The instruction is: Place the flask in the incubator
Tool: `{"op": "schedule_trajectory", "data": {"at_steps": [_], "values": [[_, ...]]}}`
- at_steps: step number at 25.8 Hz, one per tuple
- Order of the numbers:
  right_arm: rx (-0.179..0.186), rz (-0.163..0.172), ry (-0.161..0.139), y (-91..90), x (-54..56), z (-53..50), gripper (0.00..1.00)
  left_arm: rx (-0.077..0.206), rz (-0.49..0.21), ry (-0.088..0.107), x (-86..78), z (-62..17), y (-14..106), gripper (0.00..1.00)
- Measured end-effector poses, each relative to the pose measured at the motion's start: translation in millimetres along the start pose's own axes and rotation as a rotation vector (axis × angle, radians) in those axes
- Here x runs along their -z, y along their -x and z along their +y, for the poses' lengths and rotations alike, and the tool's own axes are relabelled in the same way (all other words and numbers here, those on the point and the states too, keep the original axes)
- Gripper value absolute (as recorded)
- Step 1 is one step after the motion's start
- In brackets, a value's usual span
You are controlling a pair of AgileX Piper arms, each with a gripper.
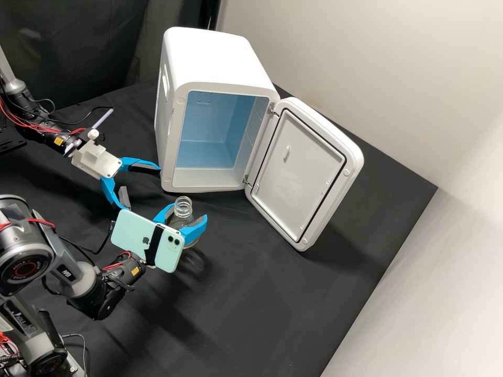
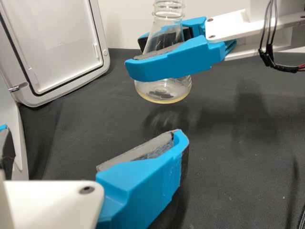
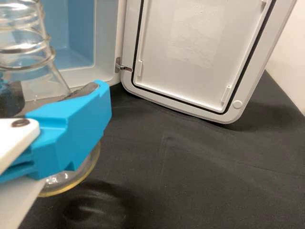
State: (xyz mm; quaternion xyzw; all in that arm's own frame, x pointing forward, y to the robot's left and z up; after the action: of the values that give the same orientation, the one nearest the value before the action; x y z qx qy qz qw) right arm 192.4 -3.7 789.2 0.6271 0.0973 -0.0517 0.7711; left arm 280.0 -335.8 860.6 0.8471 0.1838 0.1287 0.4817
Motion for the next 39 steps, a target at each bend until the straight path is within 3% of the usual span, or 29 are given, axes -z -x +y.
{"op": "schedule_trajectory", "data": {"at_steps": [20, 29, 33, 36, 39], "values": [[0.019, -0.004, -0.010, -13.6, -3.6, -1.1, 0.00, -0.007, -0.018, -0.014, -2.5, 2.4, 1.2, 1.00], [0.024, -0.012, -0.014, -14.0, -5.4, -2.1, 0.00, -0.028, -0.043, -0.021, -10.1, 7.9, 4.3, 1.00], [0.030, -0.016, -0.017, -14.4, -6.4, -3.3, 0.00, -0.031, -0.030, -0.010, -4.4, 10.0, 5.0, 1.00], [0.034, -0.014, -0.017, -14.7, -5.9, -4.0, 0.00, -0.057, -0.028, 0.012, 0.0, 17.9, 8.6, 1.00], [0.038, -0.013, -0.018, -14.9, -5.8, -4.7, 0.00, -0.074, -0.033, 0.010, 2.7, 23.5, 11.4, 1.00]]}}
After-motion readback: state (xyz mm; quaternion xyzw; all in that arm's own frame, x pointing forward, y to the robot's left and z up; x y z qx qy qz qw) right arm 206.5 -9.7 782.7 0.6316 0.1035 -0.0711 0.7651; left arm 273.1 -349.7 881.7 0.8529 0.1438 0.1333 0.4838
